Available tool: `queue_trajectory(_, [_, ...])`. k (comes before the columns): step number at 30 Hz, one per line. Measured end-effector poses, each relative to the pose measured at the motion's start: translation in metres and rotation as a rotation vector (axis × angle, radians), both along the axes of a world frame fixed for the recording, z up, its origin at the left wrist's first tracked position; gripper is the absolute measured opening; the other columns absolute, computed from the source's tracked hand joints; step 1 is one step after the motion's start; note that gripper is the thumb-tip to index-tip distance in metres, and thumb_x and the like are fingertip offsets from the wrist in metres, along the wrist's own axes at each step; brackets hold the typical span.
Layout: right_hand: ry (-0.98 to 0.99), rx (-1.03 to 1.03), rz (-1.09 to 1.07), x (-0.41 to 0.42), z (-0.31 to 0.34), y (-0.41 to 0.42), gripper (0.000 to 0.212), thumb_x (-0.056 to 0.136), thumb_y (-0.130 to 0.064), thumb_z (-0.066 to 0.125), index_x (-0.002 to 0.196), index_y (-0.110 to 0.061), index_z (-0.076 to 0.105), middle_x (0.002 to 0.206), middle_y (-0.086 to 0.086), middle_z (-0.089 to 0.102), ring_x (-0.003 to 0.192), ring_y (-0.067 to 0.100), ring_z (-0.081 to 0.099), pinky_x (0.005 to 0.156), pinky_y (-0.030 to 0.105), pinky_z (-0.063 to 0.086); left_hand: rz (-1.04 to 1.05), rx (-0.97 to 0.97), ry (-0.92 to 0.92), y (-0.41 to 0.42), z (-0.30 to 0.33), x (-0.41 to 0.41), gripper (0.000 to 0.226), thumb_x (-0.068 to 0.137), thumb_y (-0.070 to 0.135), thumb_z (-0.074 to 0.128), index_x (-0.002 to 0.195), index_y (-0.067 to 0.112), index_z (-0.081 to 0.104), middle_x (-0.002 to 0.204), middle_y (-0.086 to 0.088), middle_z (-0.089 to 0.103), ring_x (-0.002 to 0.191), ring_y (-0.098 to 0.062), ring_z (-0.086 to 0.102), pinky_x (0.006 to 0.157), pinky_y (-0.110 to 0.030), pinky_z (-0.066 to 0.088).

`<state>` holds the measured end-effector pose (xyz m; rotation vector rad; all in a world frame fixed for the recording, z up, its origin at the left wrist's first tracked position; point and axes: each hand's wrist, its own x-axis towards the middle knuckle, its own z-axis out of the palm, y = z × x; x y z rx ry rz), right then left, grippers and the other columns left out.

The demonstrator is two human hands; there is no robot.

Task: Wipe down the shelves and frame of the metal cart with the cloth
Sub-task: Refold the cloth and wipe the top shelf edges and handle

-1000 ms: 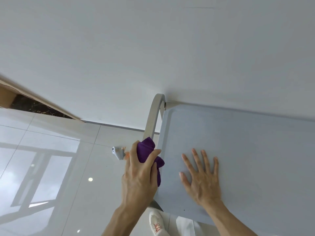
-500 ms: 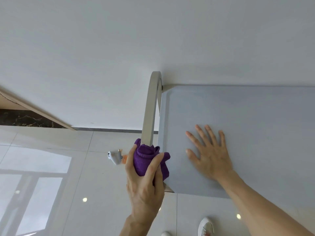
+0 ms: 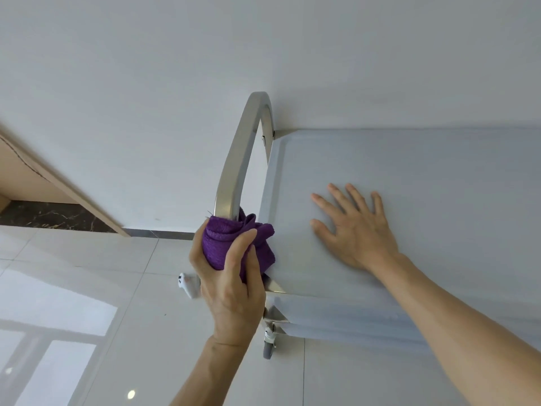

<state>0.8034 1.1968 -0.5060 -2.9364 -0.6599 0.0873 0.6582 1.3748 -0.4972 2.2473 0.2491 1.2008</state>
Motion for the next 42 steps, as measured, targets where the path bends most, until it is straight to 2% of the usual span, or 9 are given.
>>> queue_trajectory(6, [-0.051, 0.064, 0.016, 0.001, -0.006, 0.0, 0.068, 0.09, -0.07, 0.013, 0.152, -0.046, 0.022, 0.166, -0.01, 0.016, 0.153, 0.018, 0.007, 0.121, 0.057, 0.002, -0.015, -0.019, -0.139, -0.005, -0.016, -0.004, 0.034, 0.094, 0.012, 0.058, 0.122, 0.033, 0.058, 0.139, -0.017, 0.036, 0.129, -0.001, 0.04, 0.097, -0.006, 0.035])
queue_trajectory(14, [-0.125, 0.105, 0.057, 0.004, -0.002, -0.001, 0.056, 0.094, -0.065, 0.025, 0.142, -0.044, 0.041, 0.154, -0.008, 0.041, 0.14, 0.024, 0.037, 0.11, 0.057, 0.023, -0.16, -0.041, -0.292, 0.003, -0.015, -0.02, 0.038, 0.095, 0.012, 0.055, 0.128, 0.032, 0.053, 0.134, -0.003, 0.041, 0.118, 0.002, 0.046, 0.103, -0.026, 0.043])
queue_trajectory(21, [-0.218, 0.272, 0.146, -0.008, 0.008, -0.011, 0.028, 0.096, -0.043, 0.046, 0.114, -0.03, 0.063, 0.124, 0.0, 0.063, 0.114, 0.026, 0.056, 0.097, 0.042, 0.044, -0.165, 0.214, -0.609, -0.013, 0.015, -0.06, 0.037, 0.098, 0.009, 0.052, 0.134, 0.017, 0.05, 0.126, 0.002, 0.044, 0.118, -0.009, 0.047, 0.101, -0.015, 0.038])
queue_trajectory(25, [-0.431, 0.419, 0.189, -0.021, 0.013, -0.024, 0.022, 0.095, -0.026, 0.045, 0.098, -0.021, 0.066, 0.096, 0.001, 0.07, 0.095, 0.029, 0.061, 0.09, 0.042, 0.047, -0.323, 0.48, -0.2, -0.022, 0.01, -0.061, 0.049, 0.098, 0.017, 0.055, 0.144, 0.031, 0.043, 0.141, 0.005, 0.033, 0.128, 0.001, 0.039, 0.103, -0.009, 0.032])
queue_trajectory(28, [-0.301, 0.4, 0.195, -0.026, 0.019, -0.039, 0.02, 0.094, -0.035, 0.046, 0.097, -0.031, 0.066, 0.1, -0.01, 0.067, 0.096, 0.021, 0.061, 0.076, 0.035, 0.044, -0.421, 0.54, 0.348, -0.019, -0.005, -0.046, 0.06, 0.1, 0.034, 0.051, 0.148, 0.053, 0.021, 0.142, 0.019, 0.028, 0.124, -0.001, 0.039, 0.096, -0.012, 0.04])
queue_trajectory(30, [-0.265, 0.265, 0.224, -0.028, 0.019, -0.052, 0.019, 0.094, -0.04, 0.047, 0.097, -0.037, 0.065, 0.102, -0.017, 0.065, 0.095, 0.014, 0.06, 0.067, 0.03, 0.039, -0.412, 0.548, 0.503, -0.014, -0.01, -0.038, 0.067, 0.096, 0.047, 0.05, 0.147, 0.058, 0.007, 0.142, 0.019, 0.03, 0.12, -0.007, 0.042, 0.094, -0.019, 0.043])
queue_trajectory(34, [-0.3, 0.29, 0.223, -0.033, 0.001, -0.075, 0.023, 0.095, -0.036, 0.044, 0.098, -0.038, 0.067, 0.097, -0.017, 0.064, 0.093, 0.014, 0.06, 0.074, 0.032, 0.045, -0.373, 0.537, 0.514, -0.006, -0.005, -0.026, 0.093, 0.083, 0.064, 0.059, 0.148, 0.051, -0.007, 0.138, 0.013, 0.043, 0.111, -0.014, 0.053, 0.088, -0.026, 0.048])
queue_trajectory(38, [-0.276, 0.487, 0.194, -0.039, 0.0, -0.08, 0.023, 0.095, -0.032, 0.046, 0.09, -0.029, 0.068, 0.091, -0.01, 0.069, 0.083, 0.017, 0.065, 0.079, 0.038, 0.056, -0.206, 0.619, 0.5, -0.01, -0.002, -0.029, 0.082, 0.074, 0.075, 0.058, 0.137, 0.031, 0.029, 0.118, 0.013, 0.049, 0.112, -0.015, 0.047, 0.083, -0.029, 0.045])
queue_trajectory(42, [-0.395, 0.559, 0.25, -0.045, 0.0, -0.081, 0.02, 0.097, -0.029, 0.048, 0.089, -0.027, 0.066, 0.087, -0.011, 0.069, 0.084, 0.019, 0.064, 0.078, 0.037, 0.054, -0.06, 0.742, 0.337, -0.014, -0.012, -0.041, 0.077, 0.071, 0.08, 0.053, 0.136, 0.04, 0.041, 0.115, 0.009, 0.036, 0.102, -0.012, 0.04, 0.079, -0.026, 0.046])
